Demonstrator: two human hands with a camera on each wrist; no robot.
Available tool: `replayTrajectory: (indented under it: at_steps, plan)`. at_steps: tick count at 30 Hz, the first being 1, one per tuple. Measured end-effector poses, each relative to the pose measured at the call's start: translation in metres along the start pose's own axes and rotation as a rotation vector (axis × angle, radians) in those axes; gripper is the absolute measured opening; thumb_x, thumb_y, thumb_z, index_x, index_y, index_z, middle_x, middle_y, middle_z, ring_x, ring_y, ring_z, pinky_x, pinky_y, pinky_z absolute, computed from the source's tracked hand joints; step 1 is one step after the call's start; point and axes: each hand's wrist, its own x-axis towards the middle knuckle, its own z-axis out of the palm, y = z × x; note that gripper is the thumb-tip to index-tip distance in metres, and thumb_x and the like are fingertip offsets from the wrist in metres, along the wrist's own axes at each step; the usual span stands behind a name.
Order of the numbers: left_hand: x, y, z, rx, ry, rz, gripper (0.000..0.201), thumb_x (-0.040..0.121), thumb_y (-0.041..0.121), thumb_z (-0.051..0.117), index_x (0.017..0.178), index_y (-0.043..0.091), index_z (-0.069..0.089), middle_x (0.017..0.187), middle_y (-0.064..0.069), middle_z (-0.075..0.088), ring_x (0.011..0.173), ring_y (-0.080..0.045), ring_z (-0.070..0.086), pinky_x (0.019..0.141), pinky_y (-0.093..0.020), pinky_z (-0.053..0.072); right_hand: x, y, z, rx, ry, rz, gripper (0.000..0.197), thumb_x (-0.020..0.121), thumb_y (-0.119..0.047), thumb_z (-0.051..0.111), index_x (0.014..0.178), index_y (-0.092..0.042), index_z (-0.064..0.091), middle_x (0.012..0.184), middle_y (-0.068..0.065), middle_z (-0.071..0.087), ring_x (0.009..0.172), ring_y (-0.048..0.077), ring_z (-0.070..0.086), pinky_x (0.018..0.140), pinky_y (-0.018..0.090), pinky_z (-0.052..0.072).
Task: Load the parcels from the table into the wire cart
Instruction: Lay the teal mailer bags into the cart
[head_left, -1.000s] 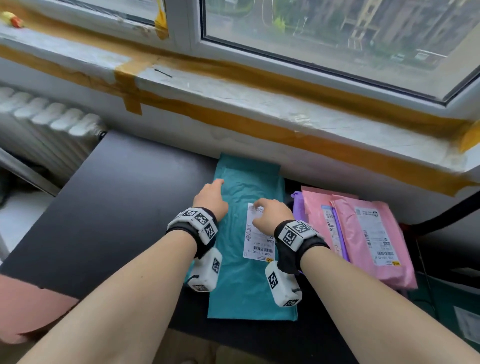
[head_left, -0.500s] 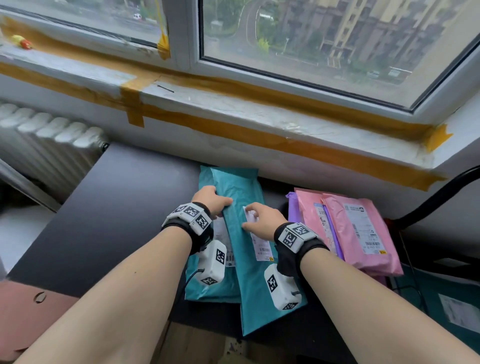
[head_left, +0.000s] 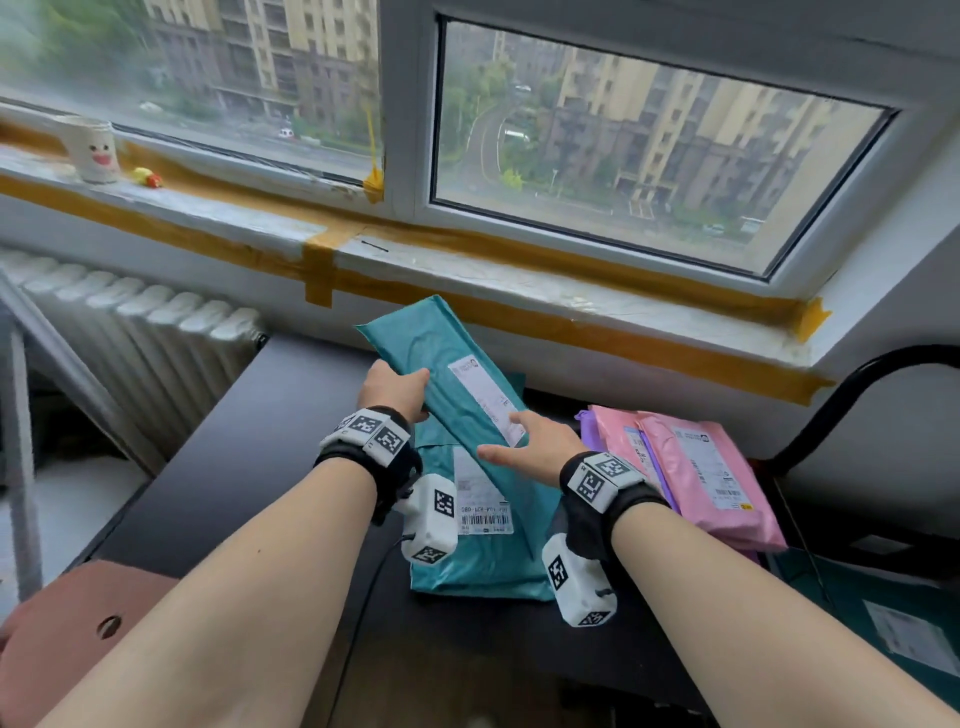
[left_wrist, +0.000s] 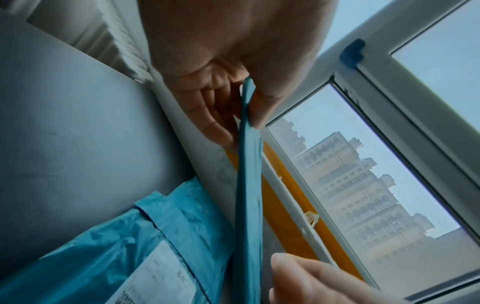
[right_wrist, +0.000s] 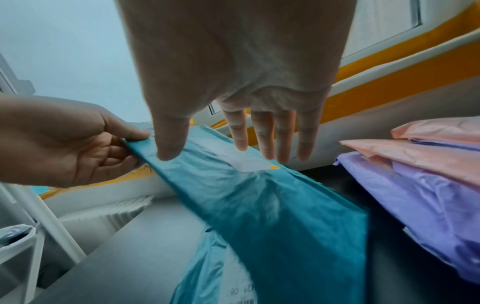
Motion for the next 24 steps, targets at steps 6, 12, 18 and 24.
replayTrajectory:
  at_steps: [6, 12, 18, 24]
  plan:
    - [-0.024, 0.009, -0.022, -0.239, -0.076, -0.055, 0.02, 0.084, 0.002, 0.061, 0.101, -0.002, 0.05, 0.108, -0.022, 0.063, 0.069, -0.029, 0.066, 0.046, -0.028, 0.057, -0.024, -0.018, 0.002, -0.101, 0.192, 0.004, 0.065, 0.074, -0.043, 0.074, 0.132, -0.024, 0.051, 0.129, 0.007, 0.051, 0.117, 0.025, 0.053, 0.095, 0.031, 0.044]
    - [-0.058, 0.016, -0.031, -0.352, -0.226, -0.089, 0.011, 0.088, -0.001, 0.055, 0.097, -0.006, 0.051, 0.075, -0.017, 0.061, 0.039, -0.016, 0.063, 0.04, -0.02, 0.052, -0.052, -0.021, -0.008, -0.114, 0.427, 0.073, 0.037, 0.085, -0.016, 0.058, 0.118, -0.032, 0.063, 0.121, 0.004, 0.055, 0.111, 0.026, 0.056, 0.085, 0.029, 0.045]
    - [-0.086, 0.016, -0.023, -0.448, -0.317, -0.078, 0.002, 0.089, 0.0, 0.056, 0.09, 0.001, 0.058, 0.075, -0.01, 0.063, 0.041, -0.011, 0.064, 0.045, -0.018, 0.054, -0.076, -0.003, -0.009, 0.059, 0.5, 0.19, 0.049, 0.082, -0.024, 0.057, 0.129, -0.035, 0.053, 0.121, 0.006, 0.064, 0.104, 0.029, 0.063, 0.091, 0.03, 0.05]
    - [-0.109, 0.012, -0.001, -0.41, -0.432, -0.07, 0.012, 0.089, 0.006, 0.06, 0.078, 0.008, 0.062, 0.07, -0.001, 0.066, 0.046, -0.006, 0.065, 0.069, -0.023, 0.053, -0.092, 0.031, -0.009, 0.538, 0.546, 0.274, 0.089, 0.069, -0.033, 0.059, 0.149, -0.034, 0.02, 0.127, 0.008, 0.06, 0.109, 0.03, 0.062, 0.093, 0.045, 0.052]
